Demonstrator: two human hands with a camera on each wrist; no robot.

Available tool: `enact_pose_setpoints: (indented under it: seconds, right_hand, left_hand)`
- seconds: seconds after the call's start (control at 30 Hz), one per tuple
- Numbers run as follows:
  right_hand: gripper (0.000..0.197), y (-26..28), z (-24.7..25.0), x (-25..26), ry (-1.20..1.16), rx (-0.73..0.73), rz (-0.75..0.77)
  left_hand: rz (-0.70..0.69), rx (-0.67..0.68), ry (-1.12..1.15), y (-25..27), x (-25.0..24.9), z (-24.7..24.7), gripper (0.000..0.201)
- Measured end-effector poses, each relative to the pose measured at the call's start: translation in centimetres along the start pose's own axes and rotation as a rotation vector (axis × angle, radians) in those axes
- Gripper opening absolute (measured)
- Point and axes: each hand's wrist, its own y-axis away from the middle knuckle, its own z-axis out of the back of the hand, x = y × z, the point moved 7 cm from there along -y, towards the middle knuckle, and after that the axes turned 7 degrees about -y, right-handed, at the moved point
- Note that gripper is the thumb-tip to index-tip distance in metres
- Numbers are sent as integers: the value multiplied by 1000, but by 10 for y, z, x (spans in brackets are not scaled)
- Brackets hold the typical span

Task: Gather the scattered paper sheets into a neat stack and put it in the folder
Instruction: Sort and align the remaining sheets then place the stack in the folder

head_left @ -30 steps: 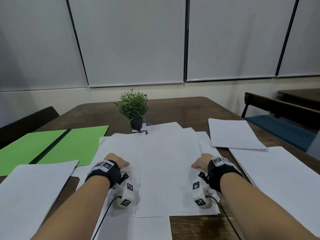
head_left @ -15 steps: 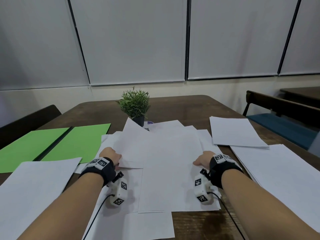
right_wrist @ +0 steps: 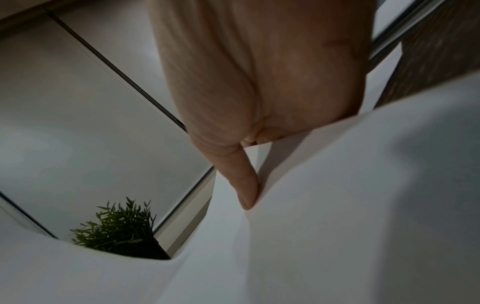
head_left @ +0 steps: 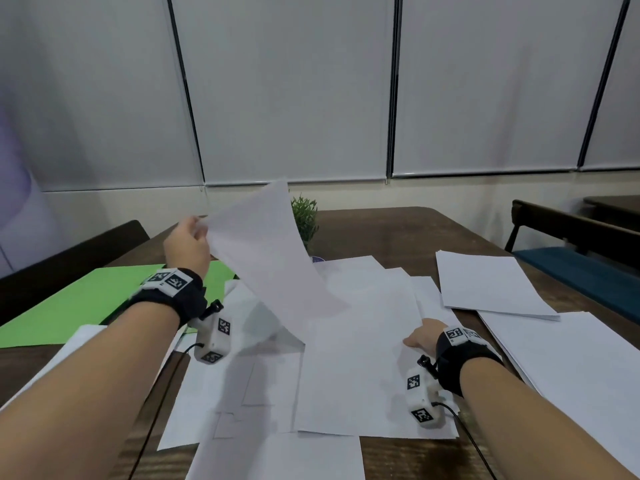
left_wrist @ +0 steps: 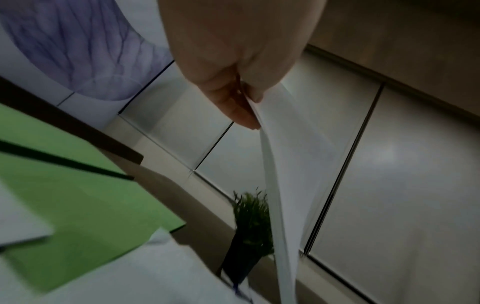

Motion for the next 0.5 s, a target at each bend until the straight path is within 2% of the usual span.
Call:
enact_pose_setpoints:
  seconds: [0.07, 0.17, 0.23, 0.33, 0.5]
  right_hand:
    - [50, 0, -1, 3, 5, 2, 42]
    - [47, 1, -2, 2, -21, 16, -13]
    - [46, 3, -4, 4, -17, 55, 11]
    - [46, -3, -7, 4, -10, 39, 27]
    - [43, -9, -3, 4, -91, 23, 47]
  left_hand:
    - [-21, -58, 37, -12, -15, 17, 30]
    - [-58, -119, 130, -25, -38, 36, 28]
    - [-89, -139, 171, -32, -54, 45, 25]
    - [-159, -157, 193, -40, -79, 59, 22]
    - [-224, -162, 286, -53, -108, 77, 29]
